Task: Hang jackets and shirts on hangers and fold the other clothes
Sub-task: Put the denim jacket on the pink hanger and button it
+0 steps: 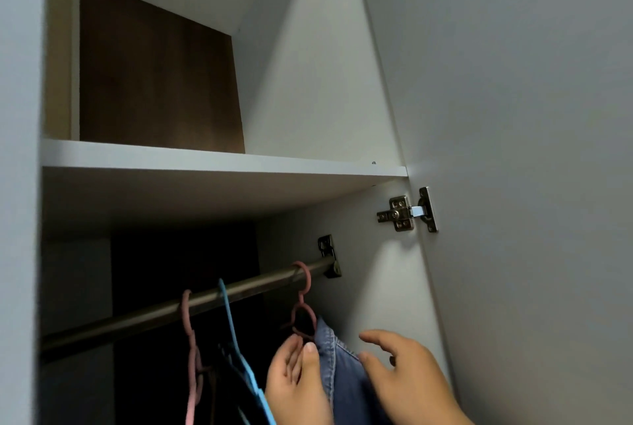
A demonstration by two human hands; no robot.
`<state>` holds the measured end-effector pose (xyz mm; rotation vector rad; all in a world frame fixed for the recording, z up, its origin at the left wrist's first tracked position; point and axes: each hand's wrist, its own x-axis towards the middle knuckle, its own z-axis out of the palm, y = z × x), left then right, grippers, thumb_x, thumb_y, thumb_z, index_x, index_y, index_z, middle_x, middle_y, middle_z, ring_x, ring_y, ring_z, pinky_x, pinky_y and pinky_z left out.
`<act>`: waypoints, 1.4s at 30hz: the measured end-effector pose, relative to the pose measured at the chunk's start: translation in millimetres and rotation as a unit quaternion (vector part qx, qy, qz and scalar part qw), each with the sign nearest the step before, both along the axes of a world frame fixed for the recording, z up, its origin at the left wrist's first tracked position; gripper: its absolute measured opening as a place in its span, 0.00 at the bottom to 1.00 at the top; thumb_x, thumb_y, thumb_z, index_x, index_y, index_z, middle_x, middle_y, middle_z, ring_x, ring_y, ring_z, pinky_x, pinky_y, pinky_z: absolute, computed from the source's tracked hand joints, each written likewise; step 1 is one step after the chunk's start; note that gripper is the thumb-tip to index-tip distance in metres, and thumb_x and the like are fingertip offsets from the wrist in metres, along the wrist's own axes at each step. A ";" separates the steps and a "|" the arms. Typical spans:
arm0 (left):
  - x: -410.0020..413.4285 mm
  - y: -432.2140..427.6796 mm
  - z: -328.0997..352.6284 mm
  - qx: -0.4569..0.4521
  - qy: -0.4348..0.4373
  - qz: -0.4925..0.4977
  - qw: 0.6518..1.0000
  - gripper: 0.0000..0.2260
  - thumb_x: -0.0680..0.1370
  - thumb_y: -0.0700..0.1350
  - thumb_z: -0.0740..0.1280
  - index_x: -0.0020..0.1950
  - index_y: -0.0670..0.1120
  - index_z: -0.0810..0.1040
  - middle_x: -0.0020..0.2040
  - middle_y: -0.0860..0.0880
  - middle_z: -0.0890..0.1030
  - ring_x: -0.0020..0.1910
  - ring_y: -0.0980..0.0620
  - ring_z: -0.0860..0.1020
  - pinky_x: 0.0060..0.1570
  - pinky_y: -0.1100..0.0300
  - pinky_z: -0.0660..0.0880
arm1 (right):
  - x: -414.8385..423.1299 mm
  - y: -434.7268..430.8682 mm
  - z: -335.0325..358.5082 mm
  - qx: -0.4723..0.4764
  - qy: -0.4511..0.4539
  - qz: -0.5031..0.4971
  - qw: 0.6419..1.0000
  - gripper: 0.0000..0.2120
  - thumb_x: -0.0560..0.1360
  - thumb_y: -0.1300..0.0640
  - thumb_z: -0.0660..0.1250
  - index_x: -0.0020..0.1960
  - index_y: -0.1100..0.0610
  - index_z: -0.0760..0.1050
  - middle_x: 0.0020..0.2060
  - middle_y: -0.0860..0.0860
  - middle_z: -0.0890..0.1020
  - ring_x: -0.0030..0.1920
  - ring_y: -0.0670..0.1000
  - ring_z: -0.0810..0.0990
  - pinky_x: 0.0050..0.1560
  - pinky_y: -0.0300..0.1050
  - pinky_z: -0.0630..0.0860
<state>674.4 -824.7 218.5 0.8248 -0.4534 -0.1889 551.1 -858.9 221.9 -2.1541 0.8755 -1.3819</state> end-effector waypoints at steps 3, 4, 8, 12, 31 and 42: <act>-13.7 27.7 -19.9 0.075 -0.129 0.006 0.989 0.14 0.72 0.25 0.68 0.51 0.40 0.80 0.49 0.38 0.82 0.36 0.66 0.81 0.36 0.79 0.71 | -20.8 20.0 -10.9 -0.002 0.034 -0.018 0.999 0.18 0.77 0.48 0.65 0.66 0.40 0.73 0.63 0.37 0.77 0.63 0.41 0.75 0.64 0.33 0.68; -18.9 37.7 -26.8 0.109 -0.173 -0.002 0.979 0.14 0.71 0.26 0.69 0.50 0.44 0.81 0.48 0.40 0.83 0.39 0.62 0.81 0.37 0.80 0.71 | -28.9 26.5 -14.3 -0.004 0.042 -0.028 0.999 0.18 0.77 0.48 0.64 0.67 0.40 0.73 0.64 0.38 0.76 0.63 0.42 0.75 0.64 0.34 0.68; -32.9 68.0 -60.6 0.211 -0.294 -0.042 0.931 0.14 0.74 0.36 0.71 0.53 0.53 0.79 0.53 0.49 0.81 0.49 0.59 0.78 0.45 0.76 0.72 | -55.6 50.2 -33.2 0.012 0.033 -0.046 0.998 0.19 0.79 0.50 0.63 0.69 0.46 0.71 0.67 0.42 0.75 0.65 0.45 0.74 0.64 0.37 0.68; -34.6 86.4 -78.8 0.263 -0.339 -0.051 0.902 0.16 0.75 0.42 0.71 0.63 0.51 0.78 0.61 0.53 0.80 0.57 0.56 0.77 0.56 0.64 0.71 | -70.8 76.5 -52.9 0.029 0.024 -0.047 0.998 0.19 0.79 0.52 0.63 0.70 0.47 0.70 0.66 0.41 0.75 0.65 0.44 0.73 0.60 0.34 0.67; -74.6 91.5 -66.1 0.390 -0.382 -0.155 0.823 0.26 0.72 0.51 0.68 0.70 0.45 0.74 0.70 0.45 0.74 0.70 0.48 0.70 0.67 0.63 0.59 | -107.1 112.7 -39.2 0.148 0.167 -0.136 0.965 0.23 0.79 0.52 0.64 0.73 0.48 0.67 0.69 0.41 0.71 0.66 0.43 0.72 0.68 0.35 0.65; -117.5 131.4 14.6 0.418 -0.525 -0.310 0.673 0.24 0.77 0.45 0.69 0.72 0.46 0.70 0.73 0.50 0.70 0.73 0.53 0.65 0.69 0.65 0.57 | -180.0 216.4 21.4 0.219 0.291 -0.178 0.914 0.23 0.80 0.51 0.61 0.74 0.52 0.64 0.71 0.46 0.70 0.70 0.46 0.68 0.66 0.28 0.56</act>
